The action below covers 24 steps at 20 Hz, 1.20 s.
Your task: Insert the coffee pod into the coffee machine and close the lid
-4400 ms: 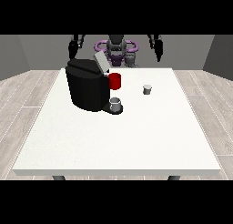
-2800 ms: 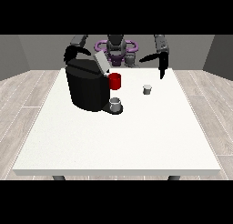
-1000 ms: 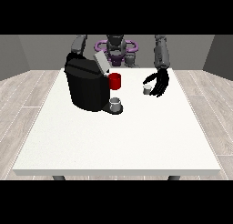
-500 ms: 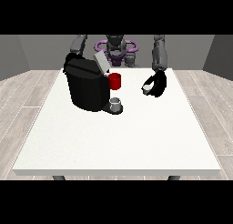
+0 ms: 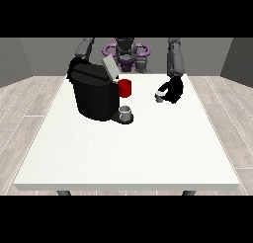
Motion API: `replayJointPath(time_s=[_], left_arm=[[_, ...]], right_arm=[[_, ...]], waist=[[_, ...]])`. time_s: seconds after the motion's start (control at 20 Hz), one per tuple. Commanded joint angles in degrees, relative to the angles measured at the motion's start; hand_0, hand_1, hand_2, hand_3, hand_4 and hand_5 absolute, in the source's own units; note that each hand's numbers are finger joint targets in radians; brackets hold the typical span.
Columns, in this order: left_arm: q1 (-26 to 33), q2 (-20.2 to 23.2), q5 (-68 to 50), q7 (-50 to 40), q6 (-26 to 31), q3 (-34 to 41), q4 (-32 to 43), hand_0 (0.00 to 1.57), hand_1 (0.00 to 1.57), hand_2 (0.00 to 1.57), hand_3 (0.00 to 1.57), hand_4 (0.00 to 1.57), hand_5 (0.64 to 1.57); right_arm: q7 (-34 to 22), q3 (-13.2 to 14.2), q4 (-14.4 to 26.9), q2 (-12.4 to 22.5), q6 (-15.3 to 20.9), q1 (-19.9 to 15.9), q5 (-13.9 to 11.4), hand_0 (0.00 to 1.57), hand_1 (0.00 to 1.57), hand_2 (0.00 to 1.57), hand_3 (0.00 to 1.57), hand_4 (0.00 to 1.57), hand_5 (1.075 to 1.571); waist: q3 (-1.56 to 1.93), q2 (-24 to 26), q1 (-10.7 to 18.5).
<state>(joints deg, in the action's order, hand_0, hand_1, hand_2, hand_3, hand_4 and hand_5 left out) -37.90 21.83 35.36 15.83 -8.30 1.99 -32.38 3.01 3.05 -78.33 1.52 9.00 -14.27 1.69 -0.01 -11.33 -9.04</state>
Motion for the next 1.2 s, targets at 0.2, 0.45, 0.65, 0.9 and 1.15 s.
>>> replayJointPath(time_s=[0.2, 0.45, 0.65, 0.9, 1.15], left_arm=[[-4.81, -2.38, 0.67, -0.97, 7.03, -2.55, -4.39, 1.34, 1.34, 1.4, 1.36, 0.59, 1.571], [-9.88, -2.33, 0.6, -4.54, 11.0, -2.57, -6.65, 1.26, 1.26, 1.33, 1.29, 0.54, 1.571], [-12.01, 3.14, -0.95, -2.04, 13.73, 1.06, -5.43, 1.23, 1.23, 1.32, 1.29, 0.57, 1.571], [-14.43, 3.83, -1.43, -1.45, 15.6, 2.34, -6.04, 1.25, 1.25, 1.33, 1.29, 0.56, 1.571], [-18.49, 3.91, -0.59, -4.48, 14.48, 3.09, -6.26, 1.07, 1.07, 1.22, 1.23, 0.52, 1.571]], right_arm=[[1.39, -1.26, 5.05, -1.44, 2.22, 0.99, -2.09, 0.0, 0.0, 0.0, 0.0, 0.51, 1.571], [1.5, 0.34, 7.22, -0.54, 0.07, 0.48, -0.27, 0.0, 0.0, 0.0, 0.0, 0.49, 1.571], [5.25, 0.71, 5.14, 0.87, -3.32, 2.35, 1.33, 0.0, 0.0, 0.0, 0.0, 0.48, 1.571], [3.62, -0.18, 3.56, -0.55, -2.0, 0.29, 1.22, 0.0, 0.0, 0.0, 0.0, 0.5, 1.571], [-0.32, -1.38, 1.6, 0.69, -1.48, -1.13, -0.46, 0.0, 0.0, 0.0, 0.0, 0.49, 1.571]], waist=[[0.01, 5.92, 2.29], [0.04, 7.34, 1.65], [0.02, 4.19, -1.32], [0.01, 3.47, -1.66], [0.0, 3.16, -3.91]])
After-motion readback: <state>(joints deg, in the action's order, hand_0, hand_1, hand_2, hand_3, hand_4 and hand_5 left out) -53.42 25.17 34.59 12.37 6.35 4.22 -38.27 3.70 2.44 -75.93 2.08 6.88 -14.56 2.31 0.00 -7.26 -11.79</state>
